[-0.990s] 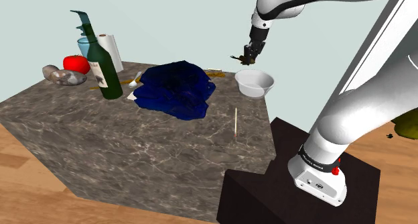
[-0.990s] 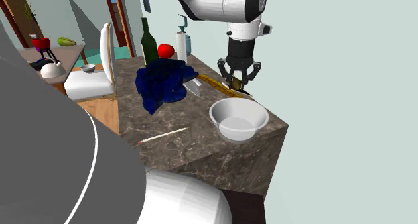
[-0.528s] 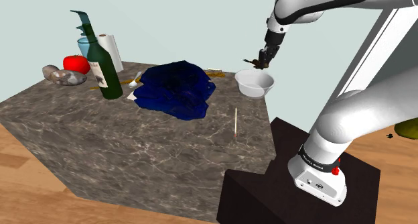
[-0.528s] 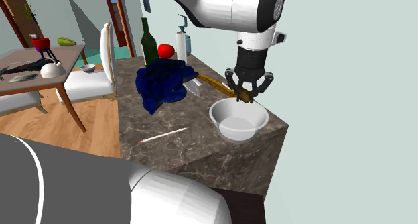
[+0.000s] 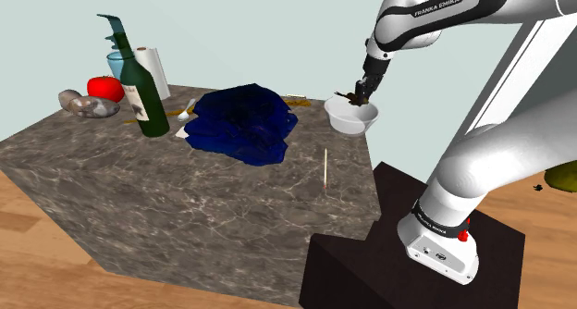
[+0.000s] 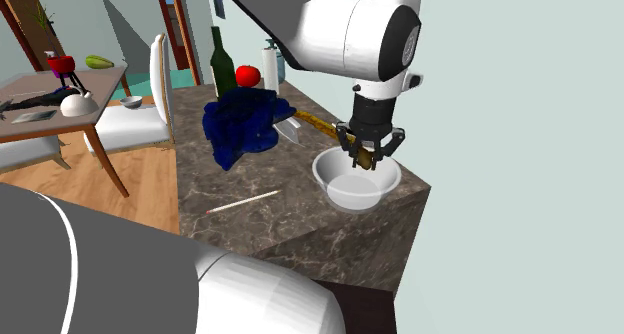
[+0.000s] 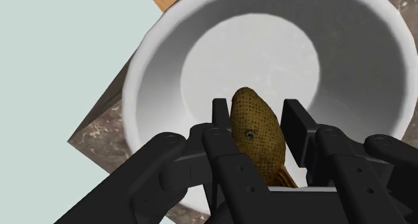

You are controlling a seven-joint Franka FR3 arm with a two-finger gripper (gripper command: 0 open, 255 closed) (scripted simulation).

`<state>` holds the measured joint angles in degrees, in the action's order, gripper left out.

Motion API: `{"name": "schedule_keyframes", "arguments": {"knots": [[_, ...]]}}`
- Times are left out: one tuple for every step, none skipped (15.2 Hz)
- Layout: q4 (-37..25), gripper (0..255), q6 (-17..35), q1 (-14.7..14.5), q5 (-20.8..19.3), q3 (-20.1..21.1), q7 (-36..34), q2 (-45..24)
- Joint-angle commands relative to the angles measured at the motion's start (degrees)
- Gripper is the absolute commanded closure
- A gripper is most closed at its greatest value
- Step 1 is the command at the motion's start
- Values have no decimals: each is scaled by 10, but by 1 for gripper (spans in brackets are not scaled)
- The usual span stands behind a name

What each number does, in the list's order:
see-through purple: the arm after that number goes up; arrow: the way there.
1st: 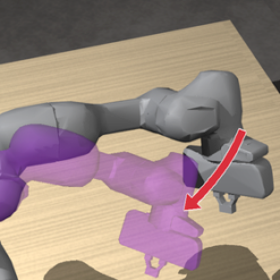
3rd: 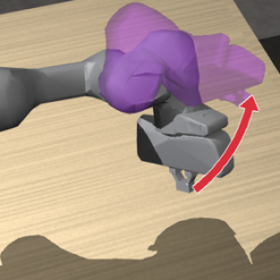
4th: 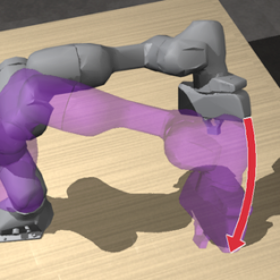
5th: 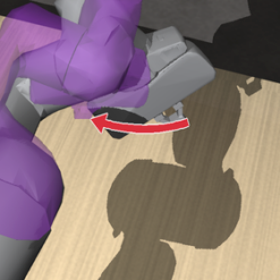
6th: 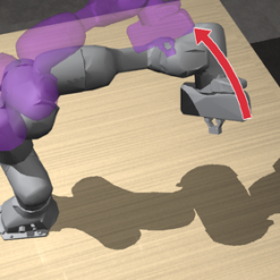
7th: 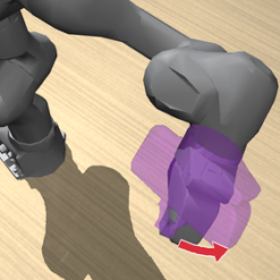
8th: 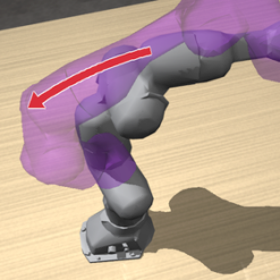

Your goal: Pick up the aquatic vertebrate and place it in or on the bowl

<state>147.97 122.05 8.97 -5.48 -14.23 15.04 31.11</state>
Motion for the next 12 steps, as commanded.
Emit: {"name": "schedule_keyframes", "arguments": {"knots": [[13, 255, 19, 0, -1, -2, 0, -6], [19, 255, 28, 0, -1, -3, 1, -9], [19, 255, 28, 0, -1, -3, 1, -9], [19, 255, 28, 0, -1, -3, 1, -9], [19, 255, 28, 0, -1, -3, 1, -9], [19, 255, 28, 0, -1, -3, 1, -9], [19, 255, 28, 0, -1, -3, 1, -9], [19, 255, 28, 0, -1, -3, 1, -9], [19, 255, 28, 0, -1, -3, 1, -9], [19, 0, 28, 0, -1, -3, 1, -9], [19, 0, 28, 0, -1, -3, 1, -9], [19, 0, 28, 0, -1, -3, 1, -9]]}}
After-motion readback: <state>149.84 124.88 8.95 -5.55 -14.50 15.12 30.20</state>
